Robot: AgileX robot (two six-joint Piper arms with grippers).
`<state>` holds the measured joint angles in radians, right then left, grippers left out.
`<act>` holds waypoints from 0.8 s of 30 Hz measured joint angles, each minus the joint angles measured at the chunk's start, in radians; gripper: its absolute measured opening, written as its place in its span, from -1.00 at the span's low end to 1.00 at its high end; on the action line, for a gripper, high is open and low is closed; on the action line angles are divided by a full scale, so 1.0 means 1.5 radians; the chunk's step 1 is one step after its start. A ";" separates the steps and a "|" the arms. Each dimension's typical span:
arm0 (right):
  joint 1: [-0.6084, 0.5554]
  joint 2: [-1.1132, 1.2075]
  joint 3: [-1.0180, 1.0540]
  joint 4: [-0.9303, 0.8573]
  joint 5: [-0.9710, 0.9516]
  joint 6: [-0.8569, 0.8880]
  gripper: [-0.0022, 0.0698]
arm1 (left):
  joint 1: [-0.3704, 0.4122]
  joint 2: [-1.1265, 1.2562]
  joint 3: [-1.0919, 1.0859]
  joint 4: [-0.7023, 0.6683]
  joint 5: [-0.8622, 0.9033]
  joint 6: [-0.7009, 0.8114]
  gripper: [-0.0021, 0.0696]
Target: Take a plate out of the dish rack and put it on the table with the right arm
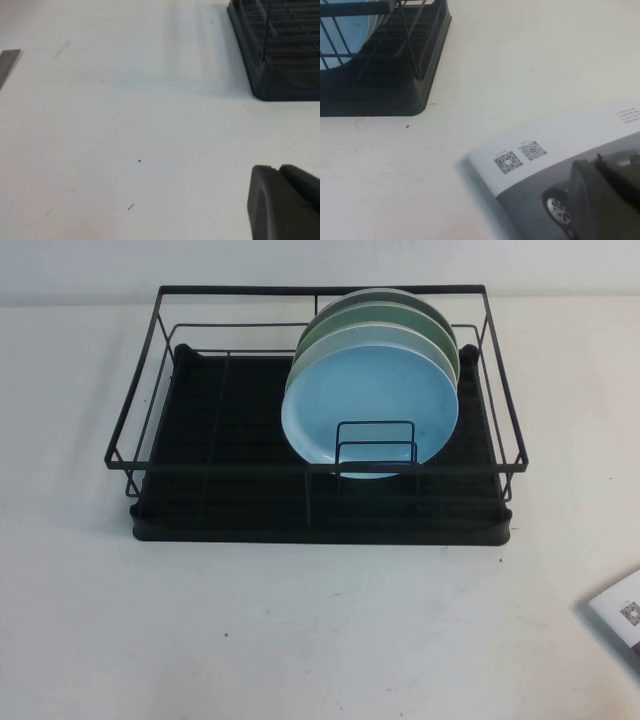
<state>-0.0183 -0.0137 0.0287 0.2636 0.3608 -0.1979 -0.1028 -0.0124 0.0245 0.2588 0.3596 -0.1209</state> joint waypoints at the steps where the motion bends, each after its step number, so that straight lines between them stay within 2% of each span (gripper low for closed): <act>1: 0.000 0.000 0.000 0.000 0.000 0.000 -0.99 | 0.000 0.000 0.000 0.000 0.000 0.000 -0.96; 24: 0.000 0.000 0.000 0.014 0.000 0.000 -0.99 | 0.000 0.000 0.000 0.000 0.000 0.000 -0.96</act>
<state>-0.0183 -0.0137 0.0287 0.2847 0.3608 -0.1979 -0.1028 -0.0124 0.0245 0.2588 0.3596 -0.1209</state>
